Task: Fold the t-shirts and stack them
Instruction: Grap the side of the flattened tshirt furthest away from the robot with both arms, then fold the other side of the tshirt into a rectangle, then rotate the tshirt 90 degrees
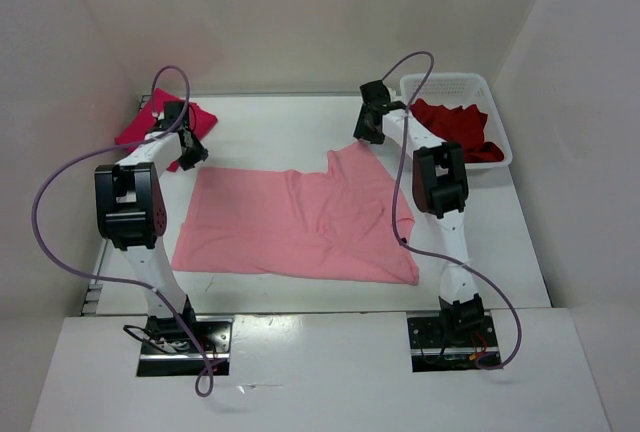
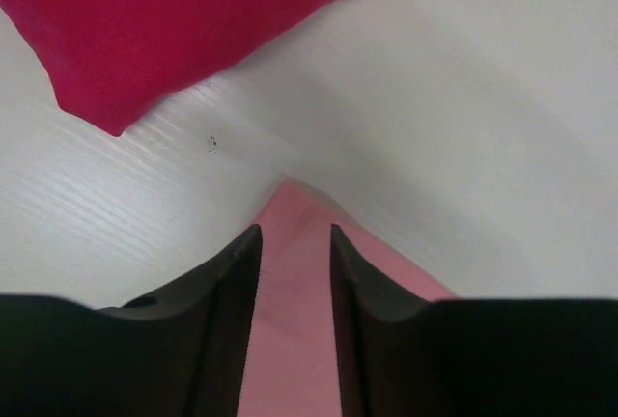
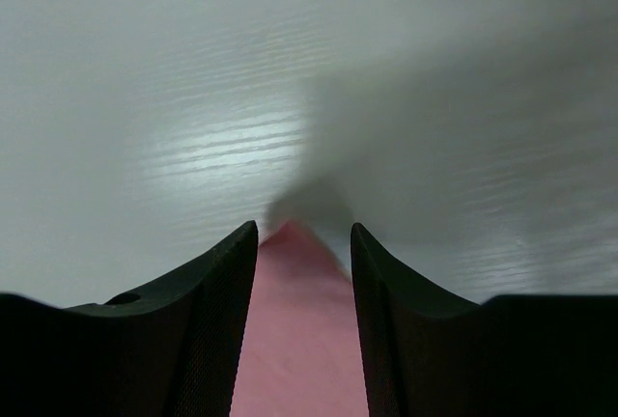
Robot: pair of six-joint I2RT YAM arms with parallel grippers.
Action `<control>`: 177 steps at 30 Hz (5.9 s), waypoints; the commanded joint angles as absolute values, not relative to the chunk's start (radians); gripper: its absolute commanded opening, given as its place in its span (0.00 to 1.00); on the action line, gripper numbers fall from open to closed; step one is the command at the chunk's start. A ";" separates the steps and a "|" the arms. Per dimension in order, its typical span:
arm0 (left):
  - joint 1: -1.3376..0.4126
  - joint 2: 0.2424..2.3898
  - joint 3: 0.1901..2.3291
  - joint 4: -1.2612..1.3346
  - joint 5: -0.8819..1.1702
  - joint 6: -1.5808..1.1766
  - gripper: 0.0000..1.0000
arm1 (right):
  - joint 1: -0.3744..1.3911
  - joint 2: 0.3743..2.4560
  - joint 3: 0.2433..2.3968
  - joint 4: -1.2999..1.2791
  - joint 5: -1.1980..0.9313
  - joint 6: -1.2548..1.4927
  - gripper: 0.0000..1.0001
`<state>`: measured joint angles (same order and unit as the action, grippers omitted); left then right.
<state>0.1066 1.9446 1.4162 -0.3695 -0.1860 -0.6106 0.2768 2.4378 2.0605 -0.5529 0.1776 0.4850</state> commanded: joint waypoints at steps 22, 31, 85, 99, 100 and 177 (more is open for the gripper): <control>0.103 2.074 1.494 -0.371 -0.206 -0.586 0.47 | 0.322 2.447 2.083 -0.583 0.153 0.469 0.30; 0.094 2.106 1.513 -0.371 -0.206 -0.586 0.15 | 0.322 2.418 2.065 -0.563 0.153 0.469 0.15; 0.486 1.491 0.896 -0.426 0.313 -0.632 0.06 | 0.357 0.996 0.707 -0.773 -0.107 0.980 0.03; 0.399 1.270 0.873 -0.431 0.290 -0.666 0.36 | 0.528 1.020 0.771 -0.772 0.015 1.023 0.32; 0.372 1.261 0.859 -0.396 0.290 -0.666 0.36 | 0.528 1.055 0.788 -0.718 0.015 0.970 0.32; 0.288 1.554 0.724 -0.273 0.390 -0.712 0.34 | 0.497 1.857 1.099 -0.348 -0.021 0.782 0.01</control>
